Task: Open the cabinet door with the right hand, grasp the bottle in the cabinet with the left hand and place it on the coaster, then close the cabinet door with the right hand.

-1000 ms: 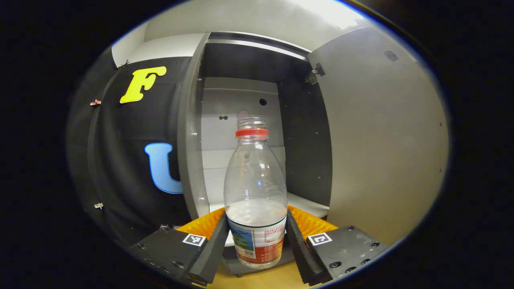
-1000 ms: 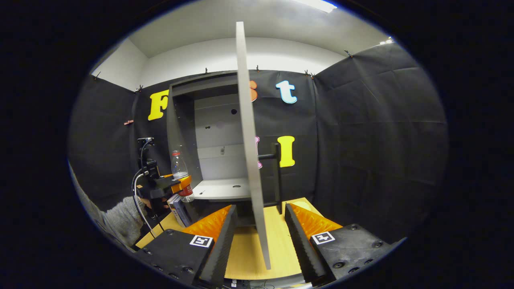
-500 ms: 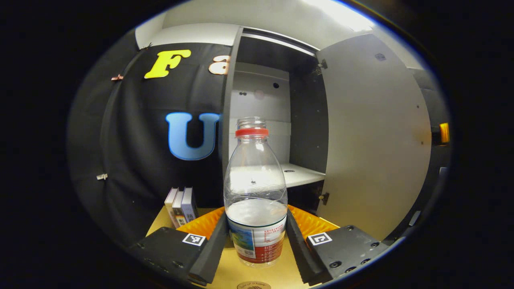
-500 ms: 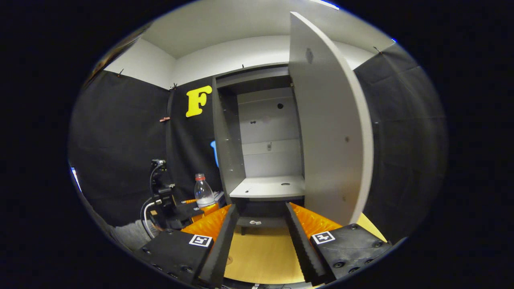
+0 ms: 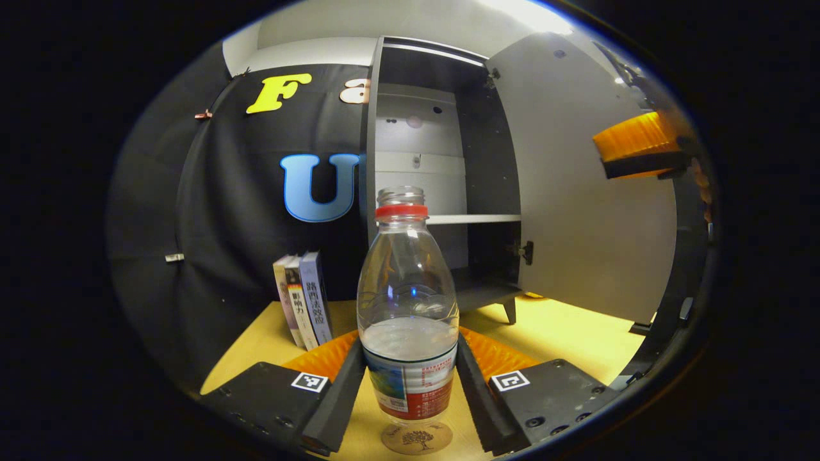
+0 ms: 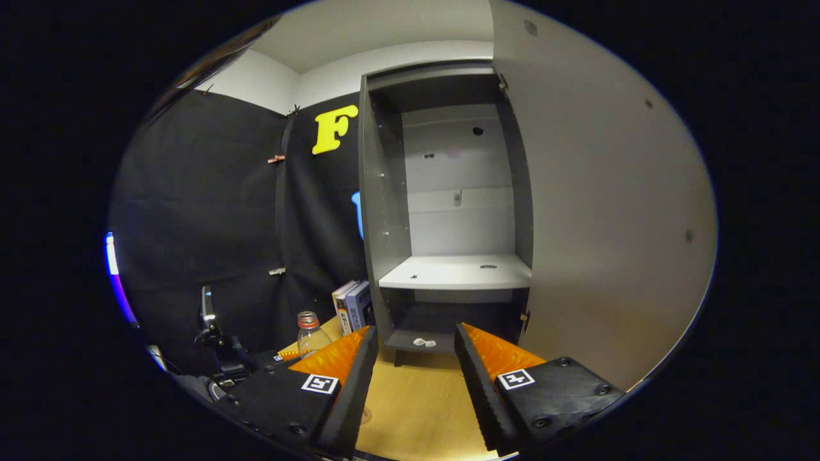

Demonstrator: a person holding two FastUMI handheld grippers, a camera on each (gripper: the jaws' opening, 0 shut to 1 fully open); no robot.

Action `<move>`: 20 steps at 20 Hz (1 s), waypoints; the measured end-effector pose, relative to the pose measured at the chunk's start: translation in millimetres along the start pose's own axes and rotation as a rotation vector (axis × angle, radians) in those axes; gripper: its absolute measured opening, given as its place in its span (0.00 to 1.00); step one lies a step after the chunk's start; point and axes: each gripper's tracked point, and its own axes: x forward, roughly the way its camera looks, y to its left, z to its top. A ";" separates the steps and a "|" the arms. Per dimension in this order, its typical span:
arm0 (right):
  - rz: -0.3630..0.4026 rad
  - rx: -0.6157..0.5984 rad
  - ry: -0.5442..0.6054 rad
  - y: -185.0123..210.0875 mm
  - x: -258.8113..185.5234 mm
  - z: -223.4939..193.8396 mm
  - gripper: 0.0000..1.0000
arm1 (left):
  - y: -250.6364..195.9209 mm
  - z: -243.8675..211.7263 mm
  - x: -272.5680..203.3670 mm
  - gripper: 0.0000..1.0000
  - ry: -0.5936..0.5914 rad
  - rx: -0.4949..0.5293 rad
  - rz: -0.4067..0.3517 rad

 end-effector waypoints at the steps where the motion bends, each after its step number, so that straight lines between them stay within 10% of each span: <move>1: 0.011 0.019 0.025 1.2 5.0 -10.5 0.75 | 1.0 -15.9 1.8 0.78 0.014 -0.012 0.010; 20: 0.090 -0.004 0.198 -6.5 27.4 -65.5 0.76 | 5.2 -114.6 3.6 0.90 0.111 -0.117 0.069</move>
